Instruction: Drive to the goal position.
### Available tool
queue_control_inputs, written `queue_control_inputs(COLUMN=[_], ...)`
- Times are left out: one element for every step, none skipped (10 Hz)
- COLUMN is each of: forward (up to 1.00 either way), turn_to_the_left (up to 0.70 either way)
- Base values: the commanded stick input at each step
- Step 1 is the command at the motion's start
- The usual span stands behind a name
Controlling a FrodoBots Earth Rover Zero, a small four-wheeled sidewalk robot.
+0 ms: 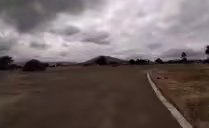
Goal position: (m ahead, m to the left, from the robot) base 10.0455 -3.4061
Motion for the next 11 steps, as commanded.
queue_control_inputs(forward=[0.5, 0.5, 0.5, 0.5, 0.5, 0.5, 0.5, 0.5, 0.5, 0.5, 0.5], turn_to_the_left=[-0.5, -0.16, -0.09, -0.02, 0.0, 0.0, 0.0, 0.0, 0.0, 0.0, 0.0])
